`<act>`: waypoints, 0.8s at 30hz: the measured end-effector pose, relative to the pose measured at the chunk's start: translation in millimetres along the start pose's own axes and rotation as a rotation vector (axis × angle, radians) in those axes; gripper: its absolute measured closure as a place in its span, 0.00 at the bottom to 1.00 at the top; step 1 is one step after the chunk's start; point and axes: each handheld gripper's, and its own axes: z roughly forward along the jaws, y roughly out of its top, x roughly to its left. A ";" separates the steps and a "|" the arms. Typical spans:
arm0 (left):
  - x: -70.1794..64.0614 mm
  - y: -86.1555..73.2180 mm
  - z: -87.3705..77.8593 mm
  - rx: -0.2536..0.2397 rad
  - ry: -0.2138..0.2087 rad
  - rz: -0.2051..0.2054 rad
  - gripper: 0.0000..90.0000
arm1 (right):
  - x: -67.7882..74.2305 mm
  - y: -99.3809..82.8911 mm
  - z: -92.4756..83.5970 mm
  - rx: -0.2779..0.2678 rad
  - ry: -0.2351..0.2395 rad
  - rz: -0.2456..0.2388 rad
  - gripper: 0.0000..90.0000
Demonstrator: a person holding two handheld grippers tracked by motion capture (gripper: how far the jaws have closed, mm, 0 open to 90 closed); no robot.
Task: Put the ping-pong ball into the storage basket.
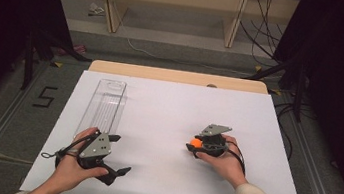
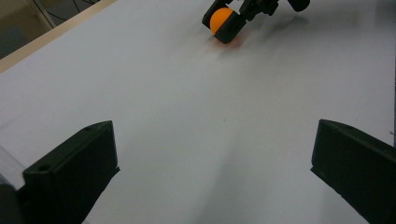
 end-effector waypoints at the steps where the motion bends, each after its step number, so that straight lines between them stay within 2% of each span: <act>1: 0.0 0.0 0.0 0.000 0.000 0.000 0.00 | -0.1 0.2 -0.3 0.000 -0.001 -0.001 0.57; 14: -0.2 0.2 -0.1 0.002 -0.002 0.002 0.00 | 0.5 7.9 -9.4 -0.047 -0.017 -0.004 0.57; 24: -0.2 0.1 -0.1 0.002 -0.001 0.002 0.00 | 0.3 11.2 -13.2 -0.054 -0.034 -0.011 0.57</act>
